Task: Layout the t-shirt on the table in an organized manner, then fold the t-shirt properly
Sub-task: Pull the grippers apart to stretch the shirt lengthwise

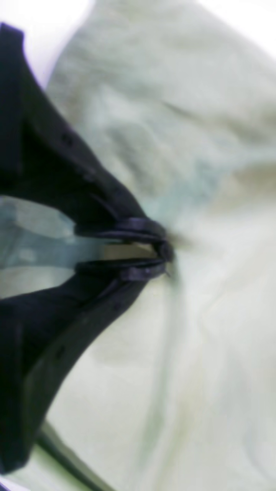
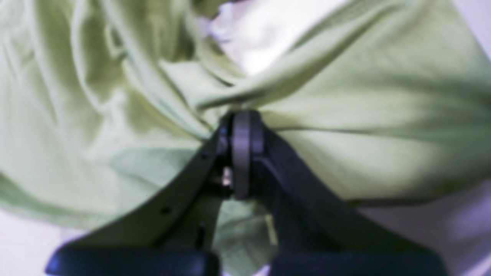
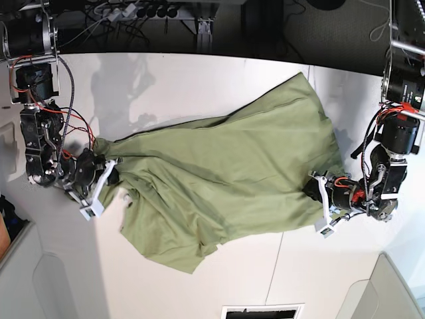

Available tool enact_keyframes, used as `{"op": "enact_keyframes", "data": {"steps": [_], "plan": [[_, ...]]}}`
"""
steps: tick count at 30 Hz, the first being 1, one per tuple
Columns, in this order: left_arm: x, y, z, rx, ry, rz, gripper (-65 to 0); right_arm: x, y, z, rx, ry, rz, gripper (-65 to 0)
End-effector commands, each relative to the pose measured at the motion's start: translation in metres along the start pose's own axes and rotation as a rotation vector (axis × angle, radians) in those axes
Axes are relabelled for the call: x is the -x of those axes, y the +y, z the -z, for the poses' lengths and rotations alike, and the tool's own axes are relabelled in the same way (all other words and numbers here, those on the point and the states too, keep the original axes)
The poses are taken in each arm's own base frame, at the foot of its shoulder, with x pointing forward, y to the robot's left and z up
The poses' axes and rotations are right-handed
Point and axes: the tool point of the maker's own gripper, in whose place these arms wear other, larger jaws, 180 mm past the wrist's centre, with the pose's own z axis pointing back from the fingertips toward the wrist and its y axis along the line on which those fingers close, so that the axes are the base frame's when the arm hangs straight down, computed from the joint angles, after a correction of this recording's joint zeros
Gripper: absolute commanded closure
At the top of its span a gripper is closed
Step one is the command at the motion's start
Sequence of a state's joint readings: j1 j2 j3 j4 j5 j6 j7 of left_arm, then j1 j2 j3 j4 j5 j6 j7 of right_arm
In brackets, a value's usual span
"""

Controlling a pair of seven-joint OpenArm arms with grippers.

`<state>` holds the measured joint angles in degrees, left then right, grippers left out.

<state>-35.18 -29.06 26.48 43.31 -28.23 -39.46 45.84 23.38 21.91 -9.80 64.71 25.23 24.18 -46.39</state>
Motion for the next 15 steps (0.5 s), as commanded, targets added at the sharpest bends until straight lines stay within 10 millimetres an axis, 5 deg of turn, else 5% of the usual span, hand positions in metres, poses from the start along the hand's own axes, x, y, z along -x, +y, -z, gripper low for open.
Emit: {"op": "enact_keyframes", "data": {"steps": [1,8,15], "plan": [[0.026,0.025,-0.006,-0.109,0.137,-0.009,-13.4,0.02,-0.005,-0.004,0.029,0.073,-0.02,0.0],[-0.008,0.043,-0.024,-0.154,0.078,-0.008,-13.4,0.041,0.016,-0.03,0.038,-0.013,-0.009,0.0],[-0.034,0.031,-0.046,-0.033,-0.024,-0.041,-13.8,0.006,-0.014,-0.074,0.135,-0.184,0.033,0.0]]}}
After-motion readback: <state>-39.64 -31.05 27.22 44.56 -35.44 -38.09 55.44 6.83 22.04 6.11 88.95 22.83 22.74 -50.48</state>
